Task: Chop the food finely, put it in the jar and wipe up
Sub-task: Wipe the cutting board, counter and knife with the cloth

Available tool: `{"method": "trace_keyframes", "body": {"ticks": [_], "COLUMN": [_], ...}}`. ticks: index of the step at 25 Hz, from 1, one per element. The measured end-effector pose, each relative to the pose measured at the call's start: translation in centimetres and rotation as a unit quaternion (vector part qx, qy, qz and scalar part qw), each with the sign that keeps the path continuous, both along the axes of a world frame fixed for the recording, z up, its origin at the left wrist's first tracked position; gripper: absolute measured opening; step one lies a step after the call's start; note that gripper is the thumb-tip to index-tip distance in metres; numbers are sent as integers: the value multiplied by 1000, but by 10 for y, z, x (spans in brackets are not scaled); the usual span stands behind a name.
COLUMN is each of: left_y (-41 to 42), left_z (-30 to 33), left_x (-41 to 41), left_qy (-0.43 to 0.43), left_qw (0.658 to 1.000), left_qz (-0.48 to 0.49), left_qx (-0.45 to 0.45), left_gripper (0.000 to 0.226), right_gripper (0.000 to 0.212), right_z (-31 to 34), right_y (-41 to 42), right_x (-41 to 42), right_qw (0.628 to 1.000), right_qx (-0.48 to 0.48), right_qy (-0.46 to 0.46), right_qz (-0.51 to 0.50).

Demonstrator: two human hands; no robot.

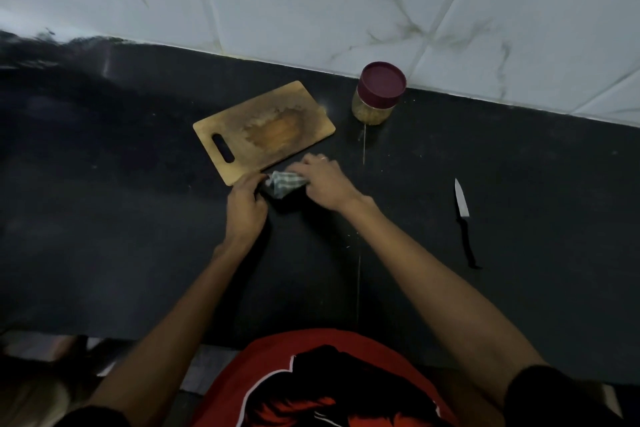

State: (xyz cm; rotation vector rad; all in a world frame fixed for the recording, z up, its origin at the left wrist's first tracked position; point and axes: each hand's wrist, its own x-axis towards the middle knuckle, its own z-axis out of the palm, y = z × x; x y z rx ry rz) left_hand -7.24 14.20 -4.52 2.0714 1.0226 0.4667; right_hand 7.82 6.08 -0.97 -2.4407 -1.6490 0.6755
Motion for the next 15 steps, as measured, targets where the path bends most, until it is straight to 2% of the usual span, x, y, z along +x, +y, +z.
{"method": "trace_keyframes", "body": {"ticks": [3, 7, 9, 13, 15], "left_y": [-6, -15, -16, -20, -26], "left_z": [-7, -12, -8, 3, 8], "left_x": [-1, 1, 8, 33, 52], "left_qy": [33, 46, 40, 38, 40], "left_qw": [999, 997, 997, 994, 988], "left_qz": [-19, -47, -52, -98, -139], "left_qx": [19, 39, 37, 39, 49], "left_gripper": [46, 42, 41, 40, 41], "right_gripper": [53, 44, 41, 42, 45], "right_z": [-8, 1, 12, 33, 27], "right_y": [-31, -97, -106, -77, -60], "right_x": [-2, 31, 51, 101, 125], "right_qw": [996, 991, 995, 993, 988], "right_qx": [-43, -100, -78, 46, 14], "right_qy": [-5, 4, -4, -47, -40], "right_qz": [76, 92, 57, -99, -149]}}
